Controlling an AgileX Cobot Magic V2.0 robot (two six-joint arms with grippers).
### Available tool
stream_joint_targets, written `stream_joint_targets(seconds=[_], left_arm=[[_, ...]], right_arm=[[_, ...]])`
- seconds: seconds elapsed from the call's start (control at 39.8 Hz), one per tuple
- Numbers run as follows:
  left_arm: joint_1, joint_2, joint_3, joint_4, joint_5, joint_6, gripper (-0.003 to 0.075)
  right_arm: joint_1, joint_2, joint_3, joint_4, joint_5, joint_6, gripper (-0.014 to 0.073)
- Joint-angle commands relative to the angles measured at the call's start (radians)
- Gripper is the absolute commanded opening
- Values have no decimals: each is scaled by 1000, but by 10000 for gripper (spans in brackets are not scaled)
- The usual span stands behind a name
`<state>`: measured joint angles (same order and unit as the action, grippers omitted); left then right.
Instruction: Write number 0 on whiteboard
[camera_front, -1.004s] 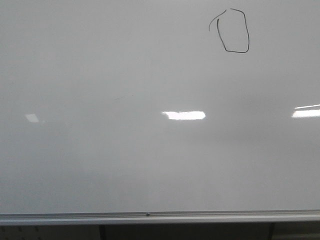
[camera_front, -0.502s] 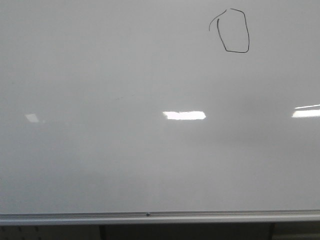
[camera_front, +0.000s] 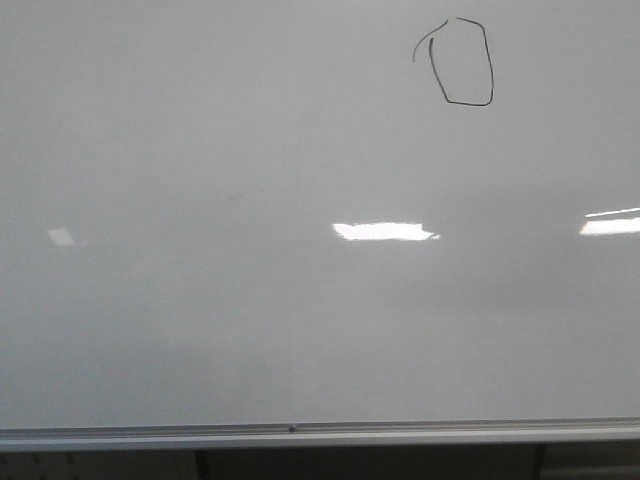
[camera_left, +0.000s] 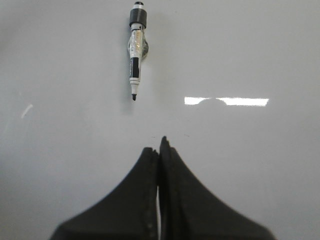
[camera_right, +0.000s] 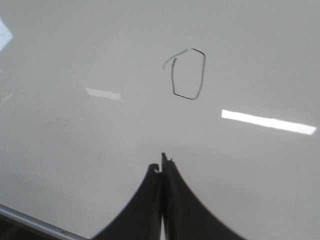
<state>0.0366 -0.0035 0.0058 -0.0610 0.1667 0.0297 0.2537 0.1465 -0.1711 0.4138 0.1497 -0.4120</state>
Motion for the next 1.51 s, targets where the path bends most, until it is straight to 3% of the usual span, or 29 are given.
stream_joint_targets(seconds=[0.0,0.13,0.3,0.45,1.48], left_arm=[[1,-21,23,-1,-92,-11,-20],[1,-21,23,-1,-92,-11,-20],[1,-21,23,-1,-92,-11,-20],[1,-21,23,-1,-92,-11,-20],[1,-21,23,-1,-92,-11,-20]], right_arm=[[-14,-13,41,-207,-169,237,-69],[-90,-42,127,-330,-205,389,-69],[-221,-110,201,-332,-185,396,-69],[-278,-176,199,-341,-17,396,-69],[-283,-172,199,-342,27,396,-69]])
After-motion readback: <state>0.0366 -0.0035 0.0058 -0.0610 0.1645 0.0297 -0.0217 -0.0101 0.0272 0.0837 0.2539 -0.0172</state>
